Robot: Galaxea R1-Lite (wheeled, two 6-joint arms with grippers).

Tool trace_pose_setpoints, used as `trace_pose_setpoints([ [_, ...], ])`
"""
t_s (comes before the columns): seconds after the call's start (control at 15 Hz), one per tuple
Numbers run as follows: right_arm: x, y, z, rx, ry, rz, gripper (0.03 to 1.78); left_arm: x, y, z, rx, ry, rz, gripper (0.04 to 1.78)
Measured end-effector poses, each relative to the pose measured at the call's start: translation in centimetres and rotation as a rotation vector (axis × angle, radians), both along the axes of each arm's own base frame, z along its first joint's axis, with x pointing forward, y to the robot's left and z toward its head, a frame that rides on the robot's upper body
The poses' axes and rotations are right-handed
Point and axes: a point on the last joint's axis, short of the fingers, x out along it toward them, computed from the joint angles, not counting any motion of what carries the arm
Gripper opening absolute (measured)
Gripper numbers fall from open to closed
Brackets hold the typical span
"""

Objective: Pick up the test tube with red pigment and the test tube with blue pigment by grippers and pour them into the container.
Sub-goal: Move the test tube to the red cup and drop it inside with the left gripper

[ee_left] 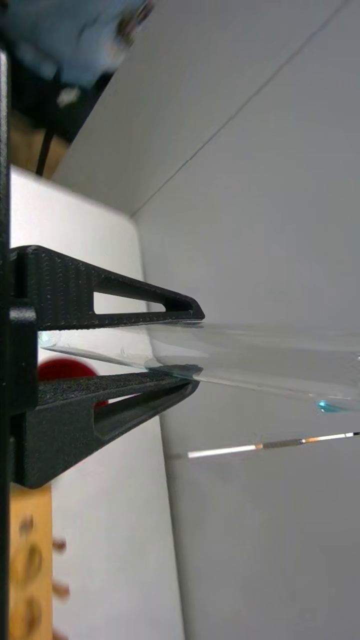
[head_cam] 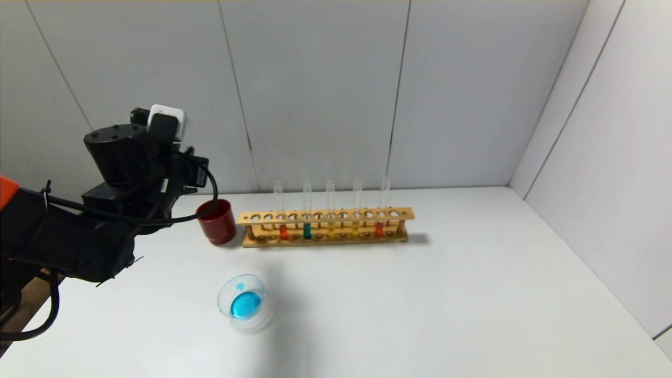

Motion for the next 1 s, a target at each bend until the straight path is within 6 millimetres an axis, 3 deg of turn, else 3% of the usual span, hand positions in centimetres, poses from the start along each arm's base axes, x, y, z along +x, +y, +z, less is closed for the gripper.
trace_pose_setpoints([
  [0.2,0.0,0.0,0.0,0.000,0.000,0.000,1.75,-0.1,-0.1,-0.6,-0.173,-0.003,-0.048,0.30],
  [0.4,0.0,0.0,0.0,0.000,0.000,0.000,1.75,0.3,-0.2,-1.5,-0.236,0.012,-0.076,0.30],
  [0.73,0.0,0.0,0.0,0.000,0.000,0.000,1.75,1.6,-0.3,-3.2,-0.250,0.049,-0.086,0.30],
  [1.0,0.0,0.0,0.0,0.000,0.000,0.000,1.75,3.3,0.7,-4.0,-0.249,0.051,-0.056,0.30],
])
